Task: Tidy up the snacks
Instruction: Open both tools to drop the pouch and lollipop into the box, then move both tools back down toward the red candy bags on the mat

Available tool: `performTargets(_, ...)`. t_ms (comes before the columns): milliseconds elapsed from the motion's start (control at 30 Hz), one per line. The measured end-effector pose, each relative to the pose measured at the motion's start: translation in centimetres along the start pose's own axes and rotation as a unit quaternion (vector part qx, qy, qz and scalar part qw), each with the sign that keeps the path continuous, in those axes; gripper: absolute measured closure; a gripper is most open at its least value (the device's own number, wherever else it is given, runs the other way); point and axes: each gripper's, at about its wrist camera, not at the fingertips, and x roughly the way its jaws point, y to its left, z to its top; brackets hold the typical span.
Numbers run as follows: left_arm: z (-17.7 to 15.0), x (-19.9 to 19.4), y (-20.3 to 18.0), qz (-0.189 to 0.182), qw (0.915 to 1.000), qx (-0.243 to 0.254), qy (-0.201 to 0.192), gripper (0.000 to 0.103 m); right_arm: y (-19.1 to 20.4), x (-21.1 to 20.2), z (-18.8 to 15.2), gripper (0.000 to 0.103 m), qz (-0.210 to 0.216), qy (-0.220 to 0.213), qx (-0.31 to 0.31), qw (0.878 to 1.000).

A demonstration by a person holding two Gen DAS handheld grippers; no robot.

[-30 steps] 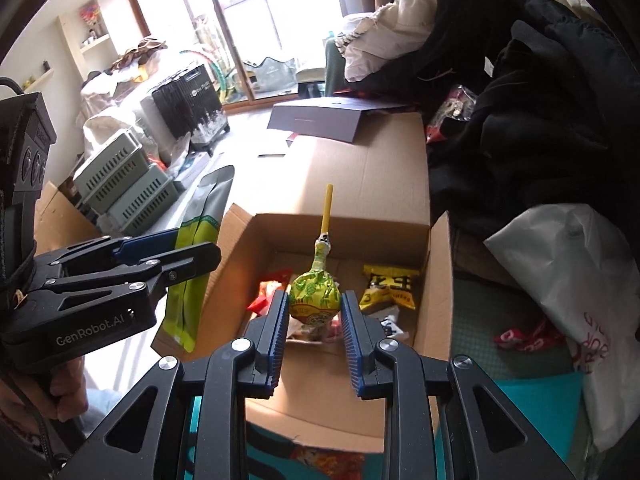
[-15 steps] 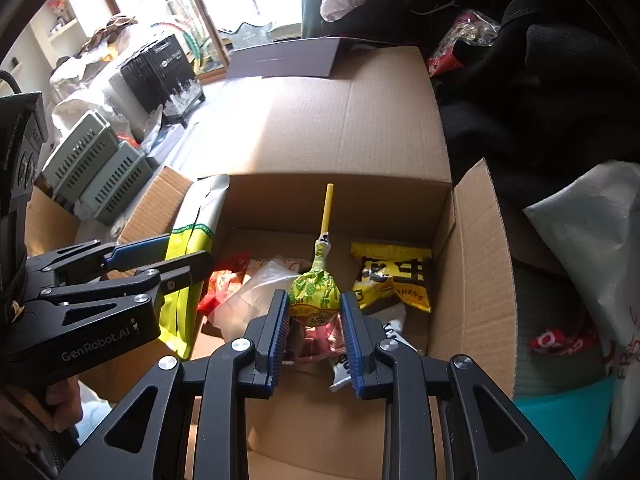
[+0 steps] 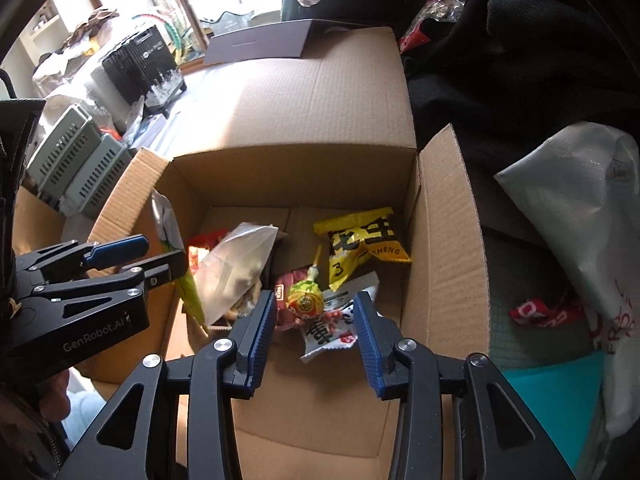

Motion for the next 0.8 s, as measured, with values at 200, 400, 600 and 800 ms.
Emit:
performTargets(200, 0.0, -2.9, -0.6, 0.005, 0.9998, 0.003, -0.016, 0.056, 0.0, -3.2, -0.2, 0.062, -0.009, -0.019, -0.005, 1.000)
performTargets(400, -0.1, -6.9, -1.2, 0.005, 0.9988, 0.008, -0.048, 0.056, 0.7, -7.4, -0.3, 0.062, -0.012, -0.053, -0.014, 0.998)
performTargets(600, -0.7, -11.2, -1.4, -0.003, 0.9970, 0.002, -0.077, 0.056, 2.5, -11.7, -0.4, 0.062, -0.015, -0.092, -0.028, 0.995)
performTargets(800, -1.9, -15.3, -1.3, -0.007, 0.9940, -0.002, -0.109, 0.056, 4.0, -15.7, -1.1, 0.062, -0.013, -0.124, -0.033, 0.992)
